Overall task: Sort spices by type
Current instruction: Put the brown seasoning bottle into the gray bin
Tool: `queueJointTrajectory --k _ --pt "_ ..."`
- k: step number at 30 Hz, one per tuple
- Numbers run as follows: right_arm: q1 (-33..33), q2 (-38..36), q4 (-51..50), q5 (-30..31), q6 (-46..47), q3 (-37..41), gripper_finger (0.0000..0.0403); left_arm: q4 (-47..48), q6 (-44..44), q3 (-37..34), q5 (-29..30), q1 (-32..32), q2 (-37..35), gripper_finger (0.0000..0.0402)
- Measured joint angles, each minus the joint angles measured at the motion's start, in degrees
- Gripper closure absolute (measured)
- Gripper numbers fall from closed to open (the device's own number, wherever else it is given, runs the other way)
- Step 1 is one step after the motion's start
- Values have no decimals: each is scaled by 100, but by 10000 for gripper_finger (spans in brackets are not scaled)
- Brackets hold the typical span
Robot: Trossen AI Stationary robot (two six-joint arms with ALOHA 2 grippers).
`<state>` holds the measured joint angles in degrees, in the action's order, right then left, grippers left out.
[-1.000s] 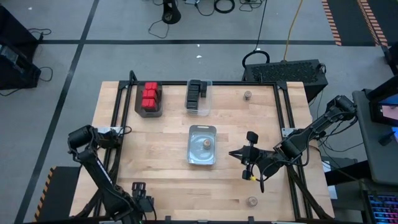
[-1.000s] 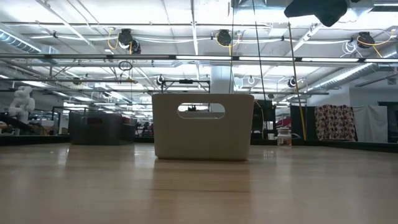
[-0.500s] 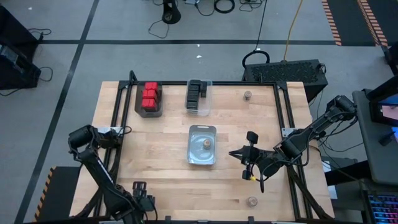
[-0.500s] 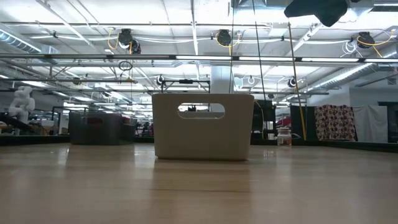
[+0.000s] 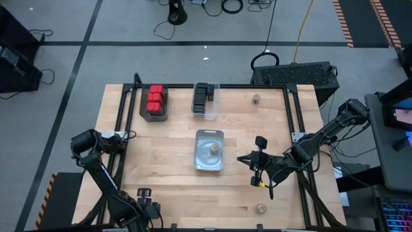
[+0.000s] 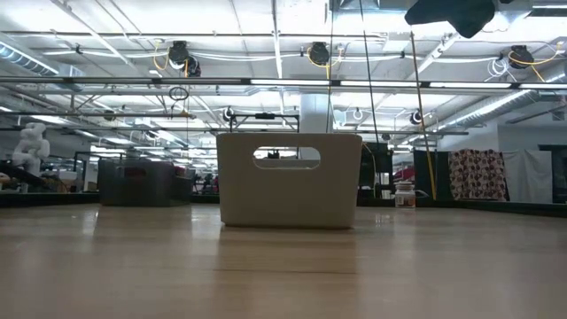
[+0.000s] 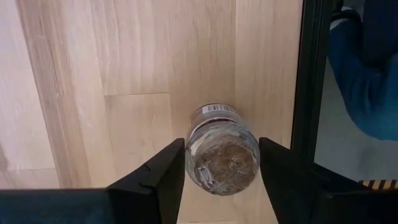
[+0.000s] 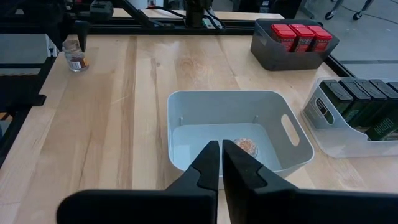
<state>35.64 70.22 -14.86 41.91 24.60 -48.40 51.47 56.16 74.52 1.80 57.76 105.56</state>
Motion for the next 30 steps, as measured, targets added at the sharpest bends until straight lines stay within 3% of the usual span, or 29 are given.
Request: queueJointTrajectory --k 7,14,23,30 --pt "0 0 1 2 0 0 403 31 -313 20 -5 -154 -64 211" --pt "0 0 1 2 2 0 403 379 -1413 449 332 -693 -358 212" --pt "0 0 -2 2 -18 0 403 1043 -3851 1308 1238 -1937 -466 212" --pt "0 0 -49 2 -26 0 403 1032 -5697 2074 1309 -3152 -466 212"
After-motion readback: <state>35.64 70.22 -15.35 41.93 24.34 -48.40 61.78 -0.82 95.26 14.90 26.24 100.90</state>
